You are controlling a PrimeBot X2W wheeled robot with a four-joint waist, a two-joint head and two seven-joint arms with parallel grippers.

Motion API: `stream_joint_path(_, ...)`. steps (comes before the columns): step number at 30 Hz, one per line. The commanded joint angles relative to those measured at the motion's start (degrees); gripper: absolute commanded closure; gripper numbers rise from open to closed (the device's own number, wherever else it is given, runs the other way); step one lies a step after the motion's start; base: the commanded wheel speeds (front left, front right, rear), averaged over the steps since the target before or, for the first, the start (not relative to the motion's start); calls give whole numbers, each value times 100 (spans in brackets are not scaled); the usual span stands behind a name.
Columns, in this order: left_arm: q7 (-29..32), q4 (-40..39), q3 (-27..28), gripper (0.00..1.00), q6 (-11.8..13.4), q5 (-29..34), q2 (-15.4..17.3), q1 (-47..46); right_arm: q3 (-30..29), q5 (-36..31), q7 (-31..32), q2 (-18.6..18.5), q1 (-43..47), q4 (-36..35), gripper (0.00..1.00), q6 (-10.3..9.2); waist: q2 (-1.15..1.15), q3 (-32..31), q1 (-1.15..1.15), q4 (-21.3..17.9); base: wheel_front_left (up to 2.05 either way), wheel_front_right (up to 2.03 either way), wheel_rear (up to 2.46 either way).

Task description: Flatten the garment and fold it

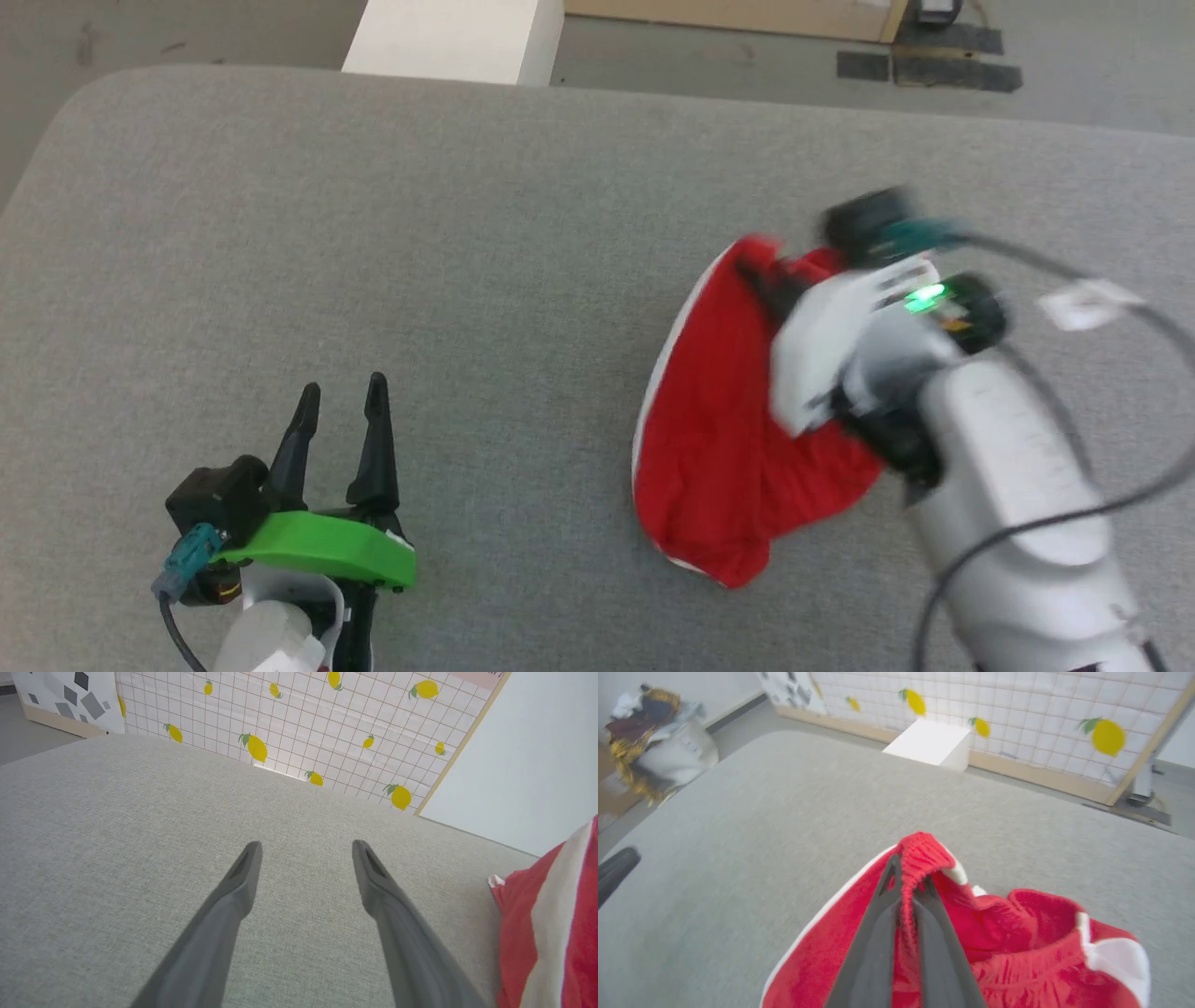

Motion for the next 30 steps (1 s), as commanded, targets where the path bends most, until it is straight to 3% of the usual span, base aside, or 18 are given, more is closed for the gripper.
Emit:
stream_joint_path(1, -21, 11, 0, 0, -31, 76, -35, -17, -335, 13, -167, -10, 75, -141, 100, -9, 59, -133, 0, -106, 0, 0, 0)
stream_joint_path(5, -21, 47, 11, 0, -50, 98, -52, 18, -1775, -252, -396, -10, 662, -716, 100, -9, 59, -262, 0, -177, 0, 0, 0)
stream_joint_path(9, -21, 99, -39, 0, -66, 117, -49, 76, -2973, -389, -178, -10, 1636, -1158, 100, -9, 59, -349, 0, -242, 0, 0, 0)
stream_joint_path(12, -21, 158, -84, 0, -73, 106, -49, 102, -3306, -239, 57, -10, 2410, -1235, 100, -9, 59, -377, 0, -293, 0, 0, 0)
stream_joint_path(15, -21, 233, -125, 0, -78, 79, -36, 130, -3202, 89, 165, -10, 2923, -1136, 100, -9, 59, -395, 0, -391, 0, 0, 0)
stream_joint_path(16, -21, 269, -155, 0, -80, 68, -27, 132, -3131, 314, 83, -10, 3019, -1138, 75, -9, 59, -400, 0, -426, 0, 0, 0)
stream_joint_path(18, -21, 329, -206, 0, -82, 40, -8, 130, -3060, 716, -183, -10, 3122, -1126, 0, -9, 59, -430, 0, -497, 0, 0, 0)
stream_joint_path(23, 199, 379, -514, 0, -88, -139, 2, 20, -3338, 1171, -1127, -10, 3131, -1094, 0, -9, 59, -470, 0, -640, 0, 0, 0)
stream_joint_path(27, 934, 108, -1375, 0, -90, -447, 72, -230, -3720, 1093, -1533, -10, 3042, -874, 0, -9, 59, -473, 0, -729, 0, 0, 0)
stream_joint_path(30, 1822, -144, -2291, 0, -91, -669, 291, -519, -3855, 1026, -1634, -10, 2955, -754, 0, -9, 59, -441, 0, -796, 0, 0, 0)
